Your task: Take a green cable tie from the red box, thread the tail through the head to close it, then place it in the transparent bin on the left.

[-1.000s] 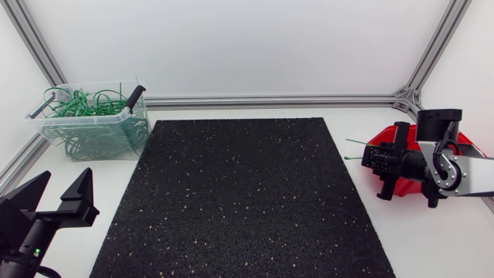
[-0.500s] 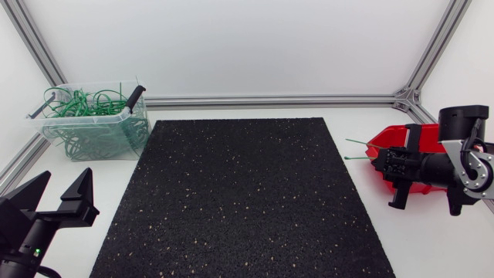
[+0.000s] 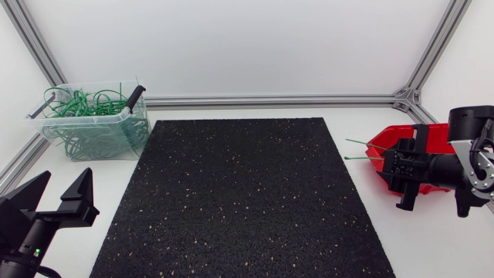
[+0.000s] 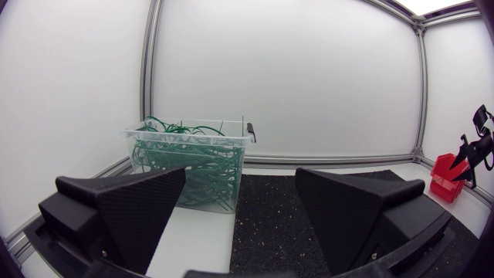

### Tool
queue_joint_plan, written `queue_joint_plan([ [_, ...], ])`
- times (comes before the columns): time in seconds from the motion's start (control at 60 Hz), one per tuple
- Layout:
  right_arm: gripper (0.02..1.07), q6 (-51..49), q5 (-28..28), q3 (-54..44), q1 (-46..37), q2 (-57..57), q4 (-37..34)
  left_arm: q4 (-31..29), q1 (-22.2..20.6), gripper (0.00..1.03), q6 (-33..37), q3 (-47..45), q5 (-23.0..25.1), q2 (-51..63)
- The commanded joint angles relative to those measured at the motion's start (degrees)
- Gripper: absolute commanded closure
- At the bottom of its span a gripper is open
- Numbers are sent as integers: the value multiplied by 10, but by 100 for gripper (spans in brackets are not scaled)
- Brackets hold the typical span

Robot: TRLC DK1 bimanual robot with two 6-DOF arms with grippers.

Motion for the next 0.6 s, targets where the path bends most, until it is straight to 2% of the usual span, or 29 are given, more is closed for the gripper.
queue_joint_plan([
  [0.0, 29, -17, -2, -9, -5, -5, -1, -6, -2, 4, -4, -24, 0, -4],
  [0.1, 23, -20, -1, -18, -6, 1, 19, -6, -3, 4, -4, -24, 0, -4],
  [0.417, 23, -19, 10, -46, -4, 64, 132, -6, -5, 4, -4, -24, 0, -3],
  [0.583, 23, -12, 14, -36, 1, 102, 160, -6, -5, 4, -4, -24, 0, -3],
])
